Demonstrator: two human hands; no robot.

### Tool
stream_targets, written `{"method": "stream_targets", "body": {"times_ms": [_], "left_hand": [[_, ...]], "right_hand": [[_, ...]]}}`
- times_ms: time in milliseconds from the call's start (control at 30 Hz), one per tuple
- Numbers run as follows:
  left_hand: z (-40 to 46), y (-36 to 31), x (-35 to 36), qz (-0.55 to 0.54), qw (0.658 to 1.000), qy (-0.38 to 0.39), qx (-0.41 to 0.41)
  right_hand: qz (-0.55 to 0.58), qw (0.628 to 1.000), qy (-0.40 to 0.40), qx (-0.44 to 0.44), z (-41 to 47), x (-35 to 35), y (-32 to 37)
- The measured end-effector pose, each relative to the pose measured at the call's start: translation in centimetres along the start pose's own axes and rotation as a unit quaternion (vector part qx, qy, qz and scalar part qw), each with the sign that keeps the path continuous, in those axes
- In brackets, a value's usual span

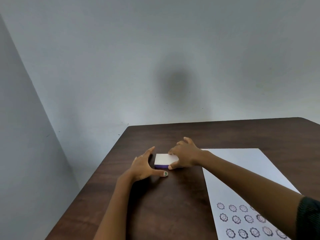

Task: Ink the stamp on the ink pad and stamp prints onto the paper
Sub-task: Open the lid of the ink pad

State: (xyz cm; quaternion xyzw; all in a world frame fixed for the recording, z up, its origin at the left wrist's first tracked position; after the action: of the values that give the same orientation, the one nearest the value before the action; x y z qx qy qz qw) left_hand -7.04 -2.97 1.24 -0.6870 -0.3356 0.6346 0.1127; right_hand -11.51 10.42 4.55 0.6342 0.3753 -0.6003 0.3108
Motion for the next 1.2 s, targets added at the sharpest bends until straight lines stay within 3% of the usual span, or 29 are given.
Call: {"method": "stream_targets", "body": {"times_ms": [300, 500, 633, 833, 1200], "left_hand": [[-2.3, 0.4, 0.5, 0.091, 0.989, 0.115, 0.015], [-2.8, 0.3, 0.8, 0.122, 0.981, 0.153, 0.018], [-3.0, 0.2, 0.8, 0.12, 0.98, 0.156, 0.022], [-3.2, -0.2, 0.9, 0.085, 0.983, 0.162, 0.018], [-3.6, -0.6, 0.9, 0.075, 0.982, 0.173, 0.021]], "right_hand": [[0.01, 0.998, -0.043, -0.04, -3.8, 0.4, 3.5], [0.014, 0.997, -0.065, -0.039, -5.6, 1.1, 4.5], [0.052, 0.985, -0.159, -0.04, -6.3, -0.4, 3.8], [0.156, 0.94, -0.293, 0.082, -5.9, -2.2, -2.1], [0.256, 0.917, -0.289, 0.104, -5.1, -0.3, -4.1]]}}
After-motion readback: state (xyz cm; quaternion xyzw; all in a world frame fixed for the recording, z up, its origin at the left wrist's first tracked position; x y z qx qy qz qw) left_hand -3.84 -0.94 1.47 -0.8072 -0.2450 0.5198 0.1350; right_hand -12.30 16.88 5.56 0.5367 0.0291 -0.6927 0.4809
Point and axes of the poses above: each hand's wrist, its own z-axis towards the middle knuckle, its own x-axis out of the palm, y = z × x, the point moved 8 cm from there along z, towards the middle knuckle, and after that the axes turned 14 degrees about -x, right-handed, at the moved point
